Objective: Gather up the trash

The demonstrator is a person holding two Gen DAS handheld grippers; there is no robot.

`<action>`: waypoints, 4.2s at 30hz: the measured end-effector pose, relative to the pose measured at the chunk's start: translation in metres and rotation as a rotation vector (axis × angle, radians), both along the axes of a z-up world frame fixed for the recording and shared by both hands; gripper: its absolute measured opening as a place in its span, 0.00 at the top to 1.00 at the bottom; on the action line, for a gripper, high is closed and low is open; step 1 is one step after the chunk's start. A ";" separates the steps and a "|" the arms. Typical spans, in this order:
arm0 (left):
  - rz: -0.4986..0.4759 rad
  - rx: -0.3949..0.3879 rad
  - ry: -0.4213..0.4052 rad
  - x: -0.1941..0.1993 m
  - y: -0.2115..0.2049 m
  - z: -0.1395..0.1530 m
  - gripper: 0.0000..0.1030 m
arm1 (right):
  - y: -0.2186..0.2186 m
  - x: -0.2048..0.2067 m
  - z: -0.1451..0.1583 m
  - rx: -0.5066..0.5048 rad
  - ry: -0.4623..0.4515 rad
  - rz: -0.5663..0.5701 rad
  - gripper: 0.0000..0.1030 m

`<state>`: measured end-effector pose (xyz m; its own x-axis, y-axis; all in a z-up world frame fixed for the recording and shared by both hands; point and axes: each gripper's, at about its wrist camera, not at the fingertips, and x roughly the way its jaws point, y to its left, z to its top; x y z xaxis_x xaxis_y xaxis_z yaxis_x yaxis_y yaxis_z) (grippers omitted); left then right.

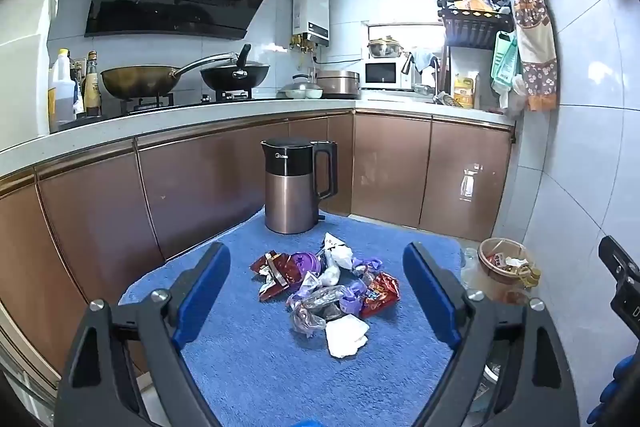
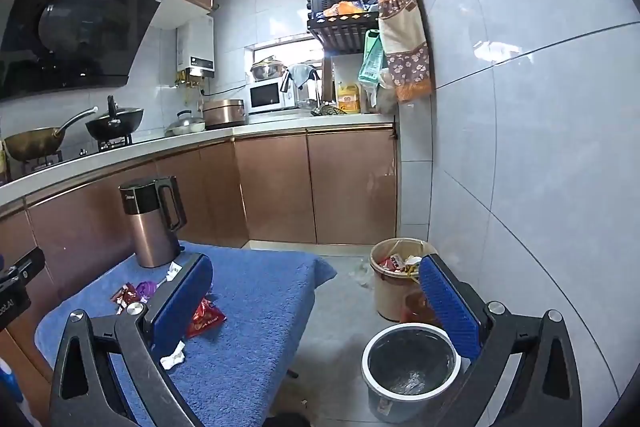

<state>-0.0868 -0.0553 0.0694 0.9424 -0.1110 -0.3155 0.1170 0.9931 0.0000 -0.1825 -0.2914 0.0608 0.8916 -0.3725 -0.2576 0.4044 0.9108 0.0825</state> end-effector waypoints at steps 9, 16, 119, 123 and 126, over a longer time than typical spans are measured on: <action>-0.036 -0.062 -0.034 -0.005 0.011 0.004 0.14 | -0.001 -0.001 0.003 -0.024 0.000 0.009 0.00; -0.031 -0.052 -0.032 0.002 0.010 0.003 0.14 | -0.005 0.003 -0.001 -0.026 0.002 0.004 0.00; -0.194 -0.132 0.525 0.182 0.037 -0.149 0.90 | 0.032 0.250 -0.122 0.206 0.415 0.655 0.94; -0.198 -0.129 0.504 0.172 0.034 -0.137 0.90 | 0.028 0.233 -0.110 0.202 0.373 0.656 0.94; -0.216 -0.119 0.491 0.165 0.025 -0.128 0.90 | 0.019 0.220 -0.103 0.208 0.342 0.641 0.94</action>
